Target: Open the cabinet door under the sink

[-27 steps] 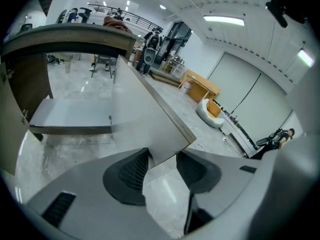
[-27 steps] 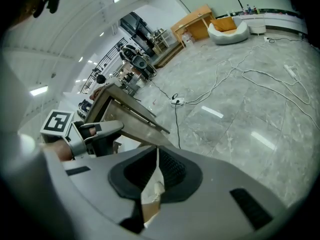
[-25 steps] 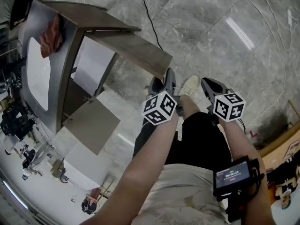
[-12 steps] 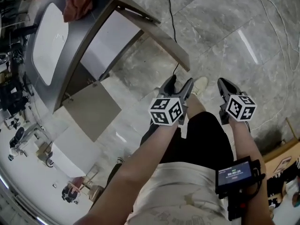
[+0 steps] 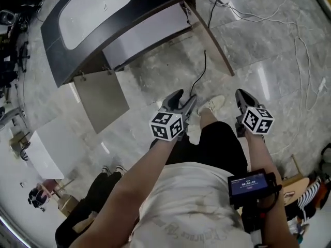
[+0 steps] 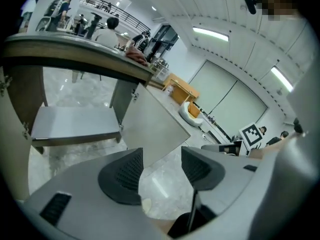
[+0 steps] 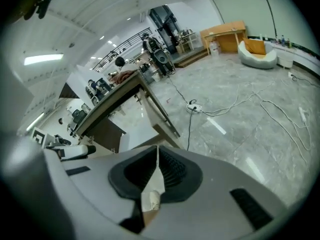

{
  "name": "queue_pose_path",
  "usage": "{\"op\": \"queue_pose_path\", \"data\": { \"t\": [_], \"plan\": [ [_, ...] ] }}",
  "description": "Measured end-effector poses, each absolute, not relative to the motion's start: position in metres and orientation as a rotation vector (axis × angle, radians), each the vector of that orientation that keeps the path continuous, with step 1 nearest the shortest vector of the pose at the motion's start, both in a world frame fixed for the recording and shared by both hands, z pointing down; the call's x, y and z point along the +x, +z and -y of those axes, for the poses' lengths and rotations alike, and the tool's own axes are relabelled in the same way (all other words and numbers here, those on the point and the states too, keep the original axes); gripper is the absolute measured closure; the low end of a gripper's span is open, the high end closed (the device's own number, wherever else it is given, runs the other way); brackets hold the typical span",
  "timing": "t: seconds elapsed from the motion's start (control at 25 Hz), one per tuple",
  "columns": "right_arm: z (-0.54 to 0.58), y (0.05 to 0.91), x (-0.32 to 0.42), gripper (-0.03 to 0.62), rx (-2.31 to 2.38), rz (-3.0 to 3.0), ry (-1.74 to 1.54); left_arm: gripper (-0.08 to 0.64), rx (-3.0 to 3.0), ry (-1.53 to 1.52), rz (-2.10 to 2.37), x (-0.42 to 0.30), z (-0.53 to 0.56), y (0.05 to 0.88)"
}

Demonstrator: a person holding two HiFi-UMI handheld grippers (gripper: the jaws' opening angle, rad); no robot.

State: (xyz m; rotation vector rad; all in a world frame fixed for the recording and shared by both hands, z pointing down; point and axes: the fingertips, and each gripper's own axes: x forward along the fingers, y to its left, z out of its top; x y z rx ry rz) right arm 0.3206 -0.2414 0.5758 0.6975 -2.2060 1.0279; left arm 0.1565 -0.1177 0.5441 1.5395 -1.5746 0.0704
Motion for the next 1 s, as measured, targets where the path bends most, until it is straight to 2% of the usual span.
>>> {"op": "queue_pose_path", "data": {
  "t": [0.16, 0.36, 0.56, 0.76, 1.0],
  "plan": [
    [0.228, 0.536, 0.279, 0.568, 0.6, 2.269, 0.911, 0.361, 1.498, 0.035, 1.644, 0.129, 0.063, 0.52],
    [0.196, 0.494, 0.191, 0.568, 0.444, 2.379, 0.829, 0.436, 1.492, 0.093, 1.802, 0.056, 0.001, 0.473],
    [0.17, 0.451, 0.147, 0.568, 0.296, 2.424, 0.709, 0.54, 1.423, 0.048, 1.937, 0.024, -0.041, 0.441],
    [0.125, 0.407, 0.087, 0.568, 0.142, 2.53, 0.605, 0.551, 1.407, 0.015, 2.022, -0.016, -0.082, 0.408],
    [0.09, 0.345, 0.056, 0.573, -0.05, 2.649, 0.54, 0.551, 1.447, -0.036, 2.086, -0.026, -0.098, 0.365]
  ]
}}
